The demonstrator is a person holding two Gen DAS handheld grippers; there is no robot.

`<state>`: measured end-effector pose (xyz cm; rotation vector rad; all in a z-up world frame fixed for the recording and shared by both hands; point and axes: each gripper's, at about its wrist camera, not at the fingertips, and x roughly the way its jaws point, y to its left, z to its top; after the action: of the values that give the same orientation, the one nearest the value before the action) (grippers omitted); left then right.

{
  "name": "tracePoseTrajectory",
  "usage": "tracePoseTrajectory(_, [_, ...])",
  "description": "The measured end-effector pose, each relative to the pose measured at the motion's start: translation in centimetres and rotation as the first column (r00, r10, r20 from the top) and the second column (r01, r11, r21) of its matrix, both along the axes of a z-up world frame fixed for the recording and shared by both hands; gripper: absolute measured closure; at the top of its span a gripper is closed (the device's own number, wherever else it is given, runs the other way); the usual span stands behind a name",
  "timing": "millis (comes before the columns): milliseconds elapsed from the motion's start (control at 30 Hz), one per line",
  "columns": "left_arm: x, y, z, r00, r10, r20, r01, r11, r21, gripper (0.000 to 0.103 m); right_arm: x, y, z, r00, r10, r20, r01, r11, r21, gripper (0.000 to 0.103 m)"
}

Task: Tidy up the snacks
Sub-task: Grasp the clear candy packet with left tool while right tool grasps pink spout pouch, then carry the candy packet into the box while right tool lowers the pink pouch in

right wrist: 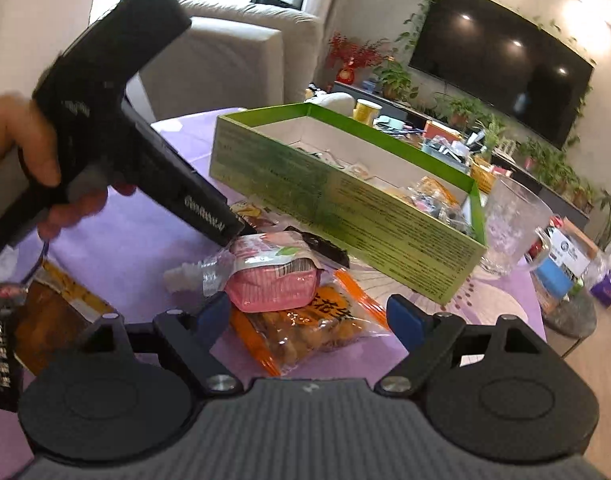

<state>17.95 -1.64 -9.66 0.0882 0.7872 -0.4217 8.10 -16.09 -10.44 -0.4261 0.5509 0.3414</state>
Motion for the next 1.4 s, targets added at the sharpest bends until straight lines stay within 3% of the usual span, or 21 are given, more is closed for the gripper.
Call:
tracePoseTrajectory(333, [-2.0,3.4,2.4,0.992,0.091,0.082,-0.085,0.994,-0.071,0.069,0.5,2.2,-1.0,0.998,0.064,-0.001,-0.064,0.994,-0.087,0.051])
tracePoseTrajectory(700, [-2.8,5.8,1.9,0.988,0.145,0.06,-0.138,0.984,-0.113,0.069,1.8,3.3,-1.3,0.999,0.032,-0.016,-0.033,0.997,-0.072,0.051])
tracePoseTrajectory(1067, [-3.0,7.1,1.4,0.983,0.176,0.043,-0.167,0.973,-0.16,0.069,4.3,4.5,-1.3,0.996,0.024,-0.089,-0.02,0.999,0.046,0.051])
tracePoseTrajectory(1400, [-2.8,8.1,0.8,0.979,0.201,0.03,-0.192,0.964,-0.183,0.069,6.0,4.5,-1.5,0.979,-0.054,-0.195,0.093,0.977,0.192,0.051])
